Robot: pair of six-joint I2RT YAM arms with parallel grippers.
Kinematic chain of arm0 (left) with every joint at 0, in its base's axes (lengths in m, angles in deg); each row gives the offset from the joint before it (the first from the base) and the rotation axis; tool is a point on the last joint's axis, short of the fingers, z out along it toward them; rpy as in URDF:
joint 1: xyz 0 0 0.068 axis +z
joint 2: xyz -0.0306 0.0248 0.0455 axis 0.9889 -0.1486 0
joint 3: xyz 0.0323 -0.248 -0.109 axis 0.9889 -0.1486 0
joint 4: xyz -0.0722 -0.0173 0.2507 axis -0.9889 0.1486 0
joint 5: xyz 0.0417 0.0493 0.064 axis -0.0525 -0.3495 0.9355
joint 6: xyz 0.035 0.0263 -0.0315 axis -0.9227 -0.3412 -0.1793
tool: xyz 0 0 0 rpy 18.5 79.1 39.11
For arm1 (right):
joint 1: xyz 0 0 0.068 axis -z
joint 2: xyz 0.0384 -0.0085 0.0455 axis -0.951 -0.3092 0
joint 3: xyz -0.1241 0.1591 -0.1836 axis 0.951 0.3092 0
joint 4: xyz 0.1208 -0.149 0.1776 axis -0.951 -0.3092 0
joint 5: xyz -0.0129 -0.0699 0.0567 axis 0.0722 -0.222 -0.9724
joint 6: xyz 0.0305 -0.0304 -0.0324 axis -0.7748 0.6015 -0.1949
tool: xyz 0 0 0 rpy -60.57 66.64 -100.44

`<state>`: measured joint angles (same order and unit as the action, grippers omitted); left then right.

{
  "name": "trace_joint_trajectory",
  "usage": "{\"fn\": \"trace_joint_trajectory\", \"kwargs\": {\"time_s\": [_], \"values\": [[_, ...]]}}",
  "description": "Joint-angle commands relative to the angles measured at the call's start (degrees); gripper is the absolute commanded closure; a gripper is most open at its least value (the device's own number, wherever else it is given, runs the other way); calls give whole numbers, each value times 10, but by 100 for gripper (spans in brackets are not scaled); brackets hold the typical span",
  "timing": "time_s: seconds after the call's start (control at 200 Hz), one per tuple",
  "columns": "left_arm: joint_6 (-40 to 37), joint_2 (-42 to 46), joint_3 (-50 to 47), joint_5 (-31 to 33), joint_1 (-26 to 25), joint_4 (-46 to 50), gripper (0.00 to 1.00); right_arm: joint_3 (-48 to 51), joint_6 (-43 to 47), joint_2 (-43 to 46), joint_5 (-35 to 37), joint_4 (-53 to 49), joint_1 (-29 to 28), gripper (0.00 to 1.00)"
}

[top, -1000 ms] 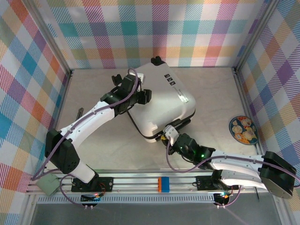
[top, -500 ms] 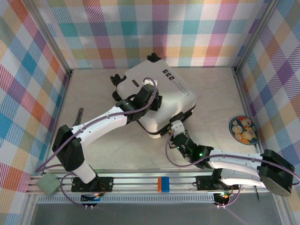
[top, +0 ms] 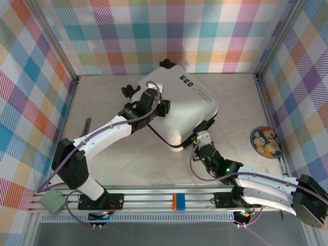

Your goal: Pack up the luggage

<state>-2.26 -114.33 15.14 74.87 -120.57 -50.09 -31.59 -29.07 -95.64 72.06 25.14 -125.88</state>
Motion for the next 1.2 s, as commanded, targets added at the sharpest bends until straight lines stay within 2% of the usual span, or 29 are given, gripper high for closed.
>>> {"fn": "trace_joint_trajectory", "kwargs": {"time_s": [0.0,0.05,0.115,0.215,0.42,0.615,0.895,1.195], "values": [[-3,-37,-53,50,49,156,49,-9,-64,62,146,-74,71,100],[-4,-37,-55,50,52,159,49,7,-32,88,118,-37,73,100],[-6,-33,-54,50,57,157,50,31,17,105,42,26,72,100],[-15,-22,-44,54,60,163,50,33,57,85,-21,59,58,100],[-36,34,12,57,51,198,50,2,118,-20,-25,121,-33,100],[-73,68,102,77,-31,212,48,-46,142,-127,-30,179,-98,100],[-91,-15,192,75,-107,202,44,-126,165,-253,-85,252,-165,100],[-66,-91,191,104,-112,190,44,-127,158,-276,-83,263,-164,100]]}}
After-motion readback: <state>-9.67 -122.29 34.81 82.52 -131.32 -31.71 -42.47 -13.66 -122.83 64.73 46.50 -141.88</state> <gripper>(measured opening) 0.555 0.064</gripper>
